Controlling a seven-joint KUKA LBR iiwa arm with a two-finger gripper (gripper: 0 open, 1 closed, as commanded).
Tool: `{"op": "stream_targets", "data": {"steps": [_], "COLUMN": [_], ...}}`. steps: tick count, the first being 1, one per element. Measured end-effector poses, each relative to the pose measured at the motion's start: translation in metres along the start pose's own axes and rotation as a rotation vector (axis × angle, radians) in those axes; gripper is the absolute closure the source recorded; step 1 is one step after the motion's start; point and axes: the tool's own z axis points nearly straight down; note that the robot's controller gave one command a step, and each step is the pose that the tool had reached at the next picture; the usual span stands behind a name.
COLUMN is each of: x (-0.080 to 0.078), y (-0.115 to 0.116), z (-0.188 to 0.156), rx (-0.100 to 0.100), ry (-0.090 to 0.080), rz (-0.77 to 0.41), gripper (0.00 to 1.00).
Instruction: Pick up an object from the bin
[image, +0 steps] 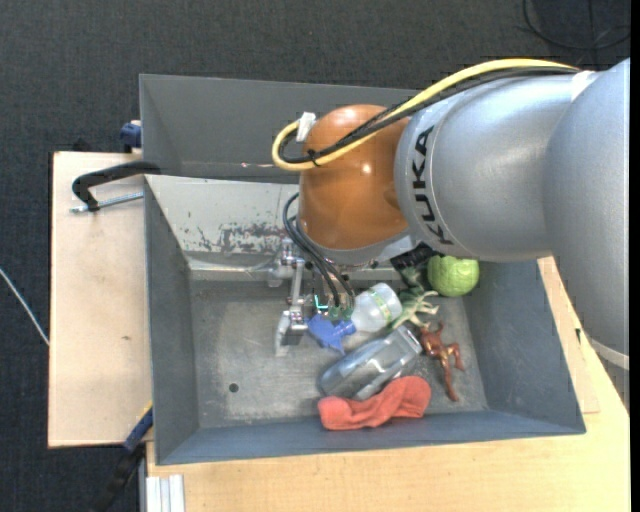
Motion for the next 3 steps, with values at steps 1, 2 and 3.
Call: {"op": "stream_targets", "data": {"steps": [1,2,3], "x": [-0.002,-0.027,0.002], "y": [-0.001,-0.05,-0.073], "z": [-0.004,0.003,0.043], "rx": [-0.001,-0.003,0.003], "ry": [-0.007,-0.012,-0.012], "rz": [0.002,-0.042,-0.017], "gripper": [0.0,0.0,0.0]}}
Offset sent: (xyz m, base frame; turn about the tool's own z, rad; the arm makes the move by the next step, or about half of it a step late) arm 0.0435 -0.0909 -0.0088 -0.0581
